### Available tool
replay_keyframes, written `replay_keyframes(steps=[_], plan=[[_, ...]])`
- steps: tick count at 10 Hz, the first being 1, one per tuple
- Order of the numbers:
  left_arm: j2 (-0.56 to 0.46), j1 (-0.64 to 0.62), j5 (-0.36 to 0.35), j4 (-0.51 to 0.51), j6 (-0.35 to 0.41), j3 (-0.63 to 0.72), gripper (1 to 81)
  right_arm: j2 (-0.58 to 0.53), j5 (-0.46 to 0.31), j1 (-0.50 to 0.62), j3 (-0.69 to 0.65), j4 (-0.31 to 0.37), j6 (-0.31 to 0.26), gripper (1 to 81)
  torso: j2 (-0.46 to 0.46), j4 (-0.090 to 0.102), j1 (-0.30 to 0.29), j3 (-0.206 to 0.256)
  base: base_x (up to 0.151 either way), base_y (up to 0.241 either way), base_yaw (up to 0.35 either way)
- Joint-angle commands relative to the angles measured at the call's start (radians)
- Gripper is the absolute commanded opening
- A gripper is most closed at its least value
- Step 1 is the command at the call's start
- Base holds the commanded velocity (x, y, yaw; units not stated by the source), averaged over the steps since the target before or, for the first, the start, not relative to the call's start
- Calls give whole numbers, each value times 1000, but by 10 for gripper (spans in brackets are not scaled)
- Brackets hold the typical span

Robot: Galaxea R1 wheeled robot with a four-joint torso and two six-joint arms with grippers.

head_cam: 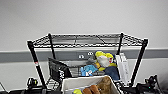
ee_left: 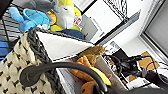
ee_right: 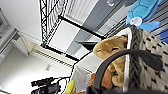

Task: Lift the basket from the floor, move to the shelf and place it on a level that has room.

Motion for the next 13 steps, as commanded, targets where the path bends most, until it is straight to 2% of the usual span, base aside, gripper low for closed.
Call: replay_keyframes(steps=[1, 7, 13], plan=[[-24, -213, 5, -7, -76, 61, 10, -43, 26, 197, 97, 7, 51, 10, 0, 0, 0, 0, 0, 0, 0], [-78, -531, 144, -16, -286, 60, 10, -99, -73, 453, 91, 21, 211, 10, 0, 0, 0, 0, 0, 0, 0], [-78, -791, 268, -206, -300, -12, 10, -116, -145, 670, 88, 19, 372, 10, 0, 0, 0, 0, 0, 0, 0]])
